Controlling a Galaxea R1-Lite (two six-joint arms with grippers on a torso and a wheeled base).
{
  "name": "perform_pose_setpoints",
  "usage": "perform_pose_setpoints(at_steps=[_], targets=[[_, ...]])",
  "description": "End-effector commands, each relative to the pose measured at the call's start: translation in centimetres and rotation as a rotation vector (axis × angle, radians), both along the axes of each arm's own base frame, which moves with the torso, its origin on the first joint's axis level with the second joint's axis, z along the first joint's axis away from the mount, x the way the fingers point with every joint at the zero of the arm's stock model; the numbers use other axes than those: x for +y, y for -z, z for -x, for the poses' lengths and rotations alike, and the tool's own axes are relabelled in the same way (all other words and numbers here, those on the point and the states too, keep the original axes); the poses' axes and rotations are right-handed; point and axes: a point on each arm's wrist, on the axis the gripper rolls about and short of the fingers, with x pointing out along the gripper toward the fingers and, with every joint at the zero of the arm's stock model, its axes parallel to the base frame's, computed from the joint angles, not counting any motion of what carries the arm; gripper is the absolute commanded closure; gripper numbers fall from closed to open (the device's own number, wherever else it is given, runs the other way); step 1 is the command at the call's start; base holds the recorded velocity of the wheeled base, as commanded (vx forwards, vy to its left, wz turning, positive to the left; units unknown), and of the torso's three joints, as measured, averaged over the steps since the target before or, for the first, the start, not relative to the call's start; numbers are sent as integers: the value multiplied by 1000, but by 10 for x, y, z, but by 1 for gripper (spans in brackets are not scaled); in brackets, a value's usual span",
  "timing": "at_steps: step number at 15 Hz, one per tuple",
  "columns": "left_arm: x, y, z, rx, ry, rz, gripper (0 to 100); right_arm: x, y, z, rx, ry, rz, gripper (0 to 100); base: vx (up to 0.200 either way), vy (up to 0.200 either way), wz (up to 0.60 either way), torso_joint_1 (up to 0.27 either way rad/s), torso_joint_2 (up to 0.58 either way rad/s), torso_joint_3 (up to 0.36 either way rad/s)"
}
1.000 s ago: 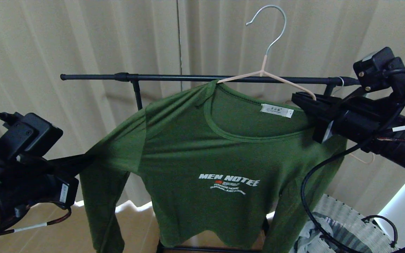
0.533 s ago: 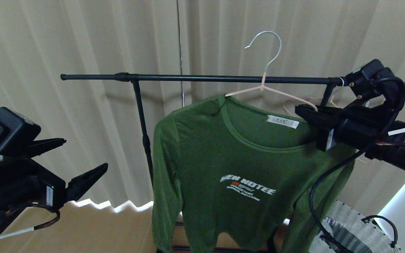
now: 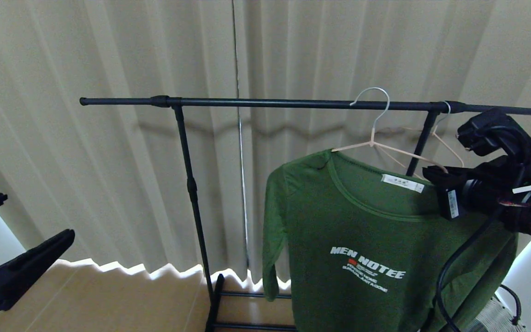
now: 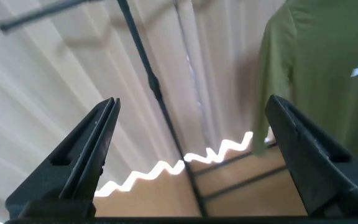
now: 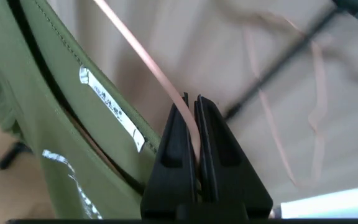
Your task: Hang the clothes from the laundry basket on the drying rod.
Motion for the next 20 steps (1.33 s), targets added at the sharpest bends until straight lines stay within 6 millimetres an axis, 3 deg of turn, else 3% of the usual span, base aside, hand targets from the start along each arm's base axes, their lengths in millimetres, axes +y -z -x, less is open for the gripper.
perform_pose_setpoints(at_steps=[1, 5, 13, 20], targets=[[7, 14, 24, -30, 7, 38, 0, -2, 4, 3, 8, 25, 11, 100, 0, 0, 0, 0, 0, 0], [15, 50, 49, -49, 12, 40, 0, -9, 11, 12, 23, 68, -8, 100, 0, 0, 0, 0, 0, 0], [15, 55, 51, -34, 15, 54, 0, -14, 18, 6, 52, 123, -39, 100, 0, 0, 0, 0, 0, 0], [15, 59, 50, -19, 16, 48, 0, -16, 20, 2, 59, 139, -43, 100, 200, 0, 0, 2, 2, 3]])
